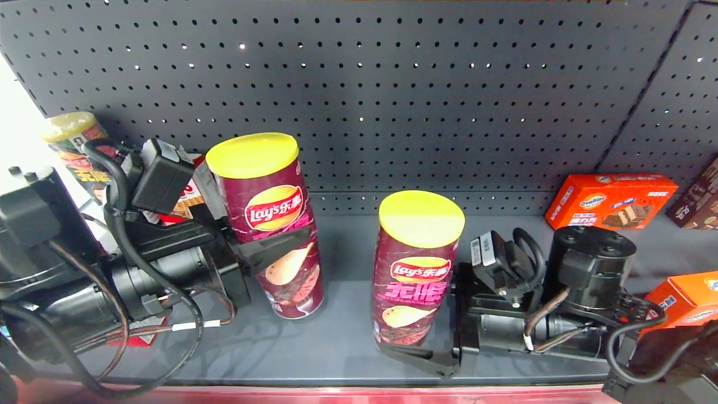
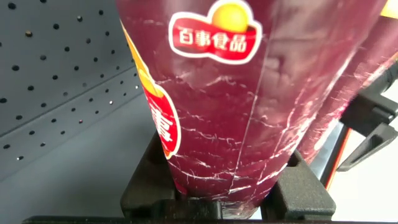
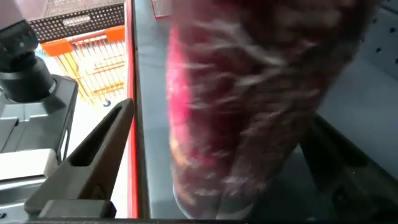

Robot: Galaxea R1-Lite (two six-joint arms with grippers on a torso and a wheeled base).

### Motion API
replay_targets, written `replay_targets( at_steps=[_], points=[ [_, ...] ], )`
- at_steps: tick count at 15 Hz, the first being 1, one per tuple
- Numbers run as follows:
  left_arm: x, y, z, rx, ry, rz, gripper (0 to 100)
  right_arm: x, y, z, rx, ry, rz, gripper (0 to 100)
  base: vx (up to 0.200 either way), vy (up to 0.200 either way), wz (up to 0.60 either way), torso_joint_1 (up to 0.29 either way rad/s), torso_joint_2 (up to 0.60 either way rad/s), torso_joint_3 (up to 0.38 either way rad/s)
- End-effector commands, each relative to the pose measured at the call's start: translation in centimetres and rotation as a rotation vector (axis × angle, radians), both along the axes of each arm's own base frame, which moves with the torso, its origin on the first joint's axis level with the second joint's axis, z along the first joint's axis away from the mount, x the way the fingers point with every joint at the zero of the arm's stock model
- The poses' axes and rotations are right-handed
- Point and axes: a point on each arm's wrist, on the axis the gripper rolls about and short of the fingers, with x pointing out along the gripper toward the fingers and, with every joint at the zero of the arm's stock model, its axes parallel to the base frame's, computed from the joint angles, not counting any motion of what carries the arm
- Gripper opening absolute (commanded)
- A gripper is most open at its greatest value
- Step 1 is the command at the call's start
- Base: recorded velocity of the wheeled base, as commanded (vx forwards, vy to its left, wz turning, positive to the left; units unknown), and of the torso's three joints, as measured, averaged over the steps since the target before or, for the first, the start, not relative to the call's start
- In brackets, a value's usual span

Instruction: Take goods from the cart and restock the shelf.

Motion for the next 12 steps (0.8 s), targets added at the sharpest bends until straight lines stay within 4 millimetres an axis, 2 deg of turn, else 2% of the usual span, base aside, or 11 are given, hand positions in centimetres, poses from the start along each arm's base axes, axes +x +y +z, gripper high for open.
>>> replay_targets(
  at_steps=[1, 3, 4, 7, 9, 11, 12],
  points=[
    [0.0, 0.0, -0.4, 0.007, 0.012, 0.000, 0, -2.2, -2.0, 1.7, 0.032, -0.035, -0.005, 100, 0.000, 0.000, 0.00, 0.000, 0.00, 0.000],
    [-0.3, 0.1, -1.1, 0.018, 0.034, 0.000, 0, -4.2, -3.7, 2.8, 0.057, -0.052, -0.016, 100, 0.000, 0.000, 0.00, 0.000, 0.00, 0.000],
    [-0.3, 0.2, -1.1, 0.019, 0.036, 0.000, 0, -4.5, -4.0, 2.9, 0.062, -0.058, -0.022, 100, 0.000, 0.000, 0.00, 0.000, 0.00, 0.000],
    [-0.4, 0.2, -1.2, 0.020, 0.039, 0.000, 0, -7.3, -7.7, 3.9, 0.095, -0.105, -0.089, 100, 0.000, 0.000, 0.00, 0.000, 0.00, 0.000],
    [-0.4, 0.2, -1.2, 0.019, 0.037, 0.003, 0, -8.9, -10.9, 4.6, 0.132, -0.100, -0.200, 100, 0.000, 0.000, 0.00, 0.000, 0.00, 0.000],
    [-0.4, 0.2, -1.1, 0.019, 0.036, 0.003, 0, -10.2, -12.8, 5.5, 0.187, -0.106, -0.294, 100, 0.000, 0.000, 0.00, 0.000, 0.00, 0.000],
    [-0.3, 0.1, -1.0, 0.017, 0.029, 0.002, 0, -11.6, -14.4, 5.9, 0.227, -0.117, -0.419, 100, 0.000, 0.000, 0.00, 0.000, 0.00, 0.000]
  ],
)
